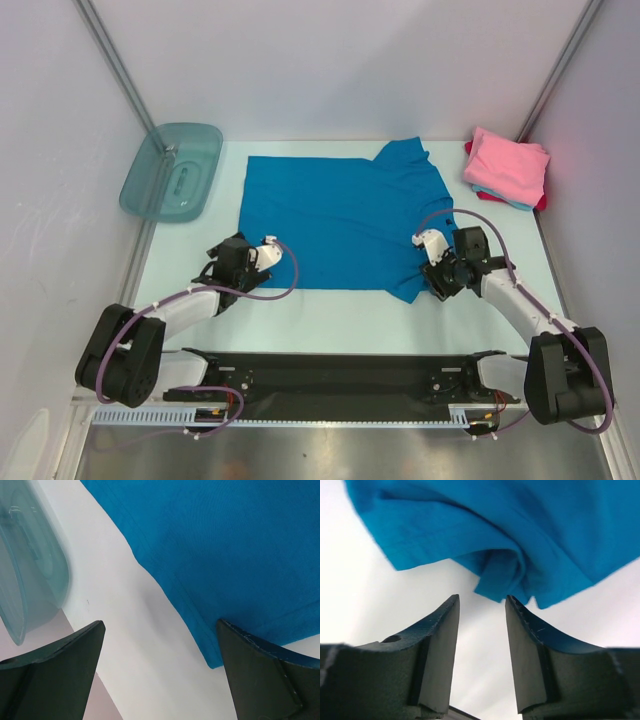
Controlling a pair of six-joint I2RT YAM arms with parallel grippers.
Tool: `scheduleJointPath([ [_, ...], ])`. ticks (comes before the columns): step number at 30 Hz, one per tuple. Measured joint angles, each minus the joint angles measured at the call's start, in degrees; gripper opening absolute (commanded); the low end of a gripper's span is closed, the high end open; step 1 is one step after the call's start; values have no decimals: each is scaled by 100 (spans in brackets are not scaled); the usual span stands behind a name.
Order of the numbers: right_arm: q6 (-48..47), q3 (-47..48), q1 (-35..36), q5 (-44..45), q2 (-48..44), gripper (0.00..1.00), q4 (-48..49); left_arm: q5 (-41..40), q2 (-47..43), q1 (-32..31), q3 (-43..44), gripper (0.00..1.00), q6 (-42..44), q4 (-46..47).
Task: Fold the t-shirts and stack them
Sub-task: Move the tshirt to the center of the board
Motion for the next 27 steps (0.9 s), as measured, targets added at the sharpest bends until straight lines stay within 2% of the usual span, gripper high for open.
scheduleJointPath([
  [2, -13, 0, 0, -173, 15, 43, -85, -4, 0, -4, 0, 100, 0, 2],
  [18, -166, 262, -619, -804, 365, 46, -501, -44, 4, -22, -22, 100, 9, 52],
  [27, -269, 824, -1132, -1615, 1207, 46, -841, -48, 20, -24, -26, 100, 39, 85],
])
